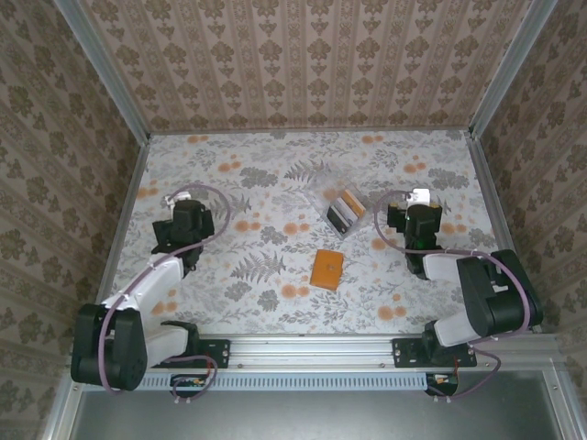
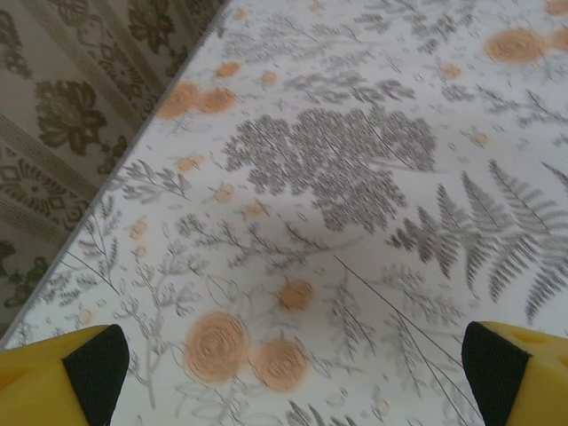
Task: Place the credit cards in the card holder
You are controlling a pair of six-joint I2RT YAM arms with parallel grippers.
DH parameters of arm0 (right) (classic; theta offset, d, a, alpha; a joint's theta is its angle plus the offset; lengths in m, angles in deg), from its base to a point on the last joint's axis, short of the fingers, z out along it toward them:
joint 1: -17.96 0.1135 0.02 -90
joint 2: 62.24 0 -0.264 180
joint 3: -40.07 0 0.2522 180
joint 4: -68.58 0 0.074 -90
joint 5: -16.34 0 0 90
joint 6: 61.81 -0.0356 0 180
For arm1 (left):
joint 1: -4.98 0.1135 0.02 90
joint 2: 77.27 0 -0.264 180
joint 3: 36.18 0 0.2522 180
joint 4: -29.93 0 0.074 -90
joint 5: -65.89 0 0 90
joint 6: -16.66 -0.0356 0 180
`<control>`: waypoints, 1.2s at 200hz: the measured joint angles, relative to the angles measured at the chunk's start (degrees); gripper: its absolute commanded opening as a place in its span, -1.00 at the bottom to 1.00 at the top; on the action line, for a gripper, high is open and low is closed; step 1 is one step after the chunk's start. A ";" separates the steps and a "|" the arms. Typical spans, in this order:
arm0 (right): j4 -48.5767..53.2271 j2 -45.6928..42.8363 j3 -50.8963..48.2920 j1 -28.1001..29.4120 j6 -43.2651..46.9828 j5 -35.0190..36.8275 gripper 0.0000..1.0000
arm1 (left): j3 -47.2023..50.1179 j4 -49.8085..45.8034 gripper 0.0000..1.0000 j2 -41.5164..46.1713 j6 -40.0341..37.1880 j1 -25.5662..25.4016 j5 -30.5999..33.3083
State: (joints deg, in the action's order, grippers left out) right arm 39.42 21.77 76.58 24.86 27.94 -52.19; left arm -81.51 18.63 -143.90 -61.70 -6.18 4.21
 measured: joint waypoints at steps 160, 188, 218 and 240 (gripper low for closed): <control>-7.93 3.65 -1.68 -2.51 -1.70 -2.47 0.99 | 12.94 46.80 1.00 -21.22 -12.55 8.11 -15.30; -7.93 3.65 -1.68 -2.51 -1.86 -2.47 0.99 | 11.85 46.88 1.00 -21.79 -12.48 9.18 -16.35; -7.93 3.67 -1.68 -2.51 -1.88 -2.47 0.99 | 10.43 47.87 1.00 -21.77 -12.50 8.59 -16.35; -7.93 3.65 -1.68 -2.51 -1.88 -2.49 0.99 | 10.43 47.93 1.00 -21.77 -12.52 8.50 -16.31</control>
State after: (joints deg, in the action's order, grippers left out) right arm 31.49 25.42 74.89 22.34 26.06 -54.68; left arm -71.08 66.56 -165.67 -74.23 2.33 -12.10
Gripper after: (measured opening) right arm 0.994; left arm 0.992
